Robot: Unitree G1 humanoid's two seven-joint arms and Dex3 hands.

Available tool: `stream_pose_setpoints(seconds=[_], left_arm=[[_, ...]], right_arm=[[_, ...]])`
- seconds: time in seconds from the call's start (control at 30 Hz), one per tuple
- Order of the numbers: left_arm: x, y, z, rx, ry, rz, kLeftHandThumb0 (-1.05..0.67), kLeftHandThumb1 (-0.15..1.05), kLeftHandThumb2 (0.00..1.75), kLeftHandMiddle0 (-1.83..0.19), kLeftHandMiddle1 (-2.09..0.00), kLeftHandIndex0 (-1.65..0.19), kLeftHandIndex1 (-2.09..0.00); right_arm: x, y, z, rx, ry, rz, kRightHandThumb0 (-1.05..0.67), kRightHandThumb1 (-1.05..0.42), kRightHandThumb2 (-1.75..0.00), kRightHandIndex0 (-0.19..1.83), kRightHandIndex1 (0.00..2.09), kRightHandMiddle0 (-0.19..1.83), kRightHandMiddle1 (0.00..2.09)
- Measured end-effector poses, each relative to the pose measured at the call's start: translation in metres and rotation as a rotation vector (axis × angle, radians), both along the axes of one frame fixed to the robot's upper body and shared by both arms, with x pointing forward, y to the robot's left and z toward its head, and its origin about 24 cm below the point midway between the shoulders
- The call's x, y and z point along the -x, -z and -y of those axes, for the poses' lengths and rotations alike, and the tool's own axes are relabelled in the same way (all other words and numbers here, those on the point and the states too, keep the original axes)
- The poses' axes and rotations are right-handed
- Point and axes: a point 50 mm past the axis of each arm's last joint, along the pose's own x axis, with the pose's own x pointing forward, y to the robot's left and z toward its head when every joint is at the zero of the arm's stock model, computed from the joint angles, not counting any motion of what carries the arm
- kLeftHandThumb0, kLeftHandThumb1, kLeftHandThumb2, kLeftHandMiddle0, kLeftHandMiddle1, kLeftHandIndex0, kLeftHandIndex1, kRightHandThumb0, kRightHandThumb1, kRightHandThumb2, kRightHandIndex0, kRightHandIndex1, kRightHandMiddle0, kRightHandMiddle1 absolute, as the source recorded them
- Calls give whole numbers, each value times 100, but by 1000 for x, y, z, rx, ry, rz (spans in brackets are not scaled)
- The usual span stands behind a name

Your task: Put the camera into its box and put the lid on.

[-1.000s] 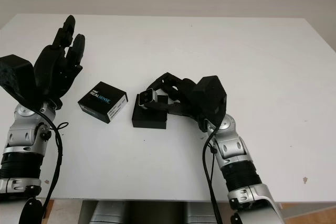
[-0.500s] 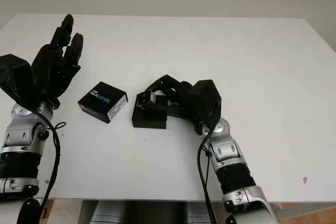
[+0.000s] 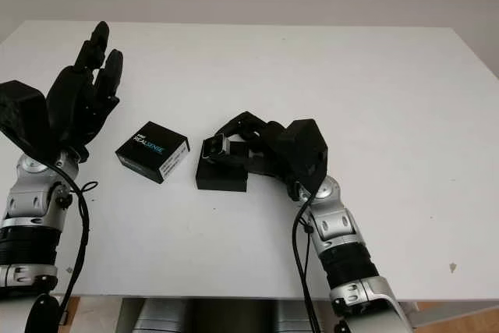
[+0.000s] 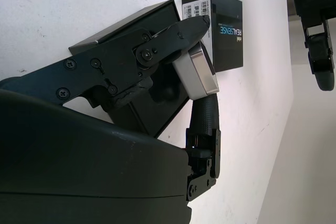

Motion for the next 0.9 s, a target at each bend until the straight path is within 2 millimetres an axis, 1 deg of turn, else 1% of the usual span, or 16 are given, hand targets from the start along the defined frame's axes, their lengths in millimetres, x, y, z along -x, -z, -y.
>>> stream_pose_setpoints(seconds=[0.27,0.47,0.9], left_arm=[[0,-1,0,0,1,-9,-68,105,47,12,-5,13,-5],[0,-1,1,0,1,-7,-69,105,46,12,-6,13,-5],[0,-1,1,0,4,-5,-69,105,46,11,-6,12,-6]], right_arm=[[1,0,1,6,-2,1,-46,-92,-5,13,5,28,171],[2,-1,5,17,0,1,-42,-93,-5,13,5,27,171],[3,-4,10,16,11,-10,-42,-92,-5,13,5,27,171]])
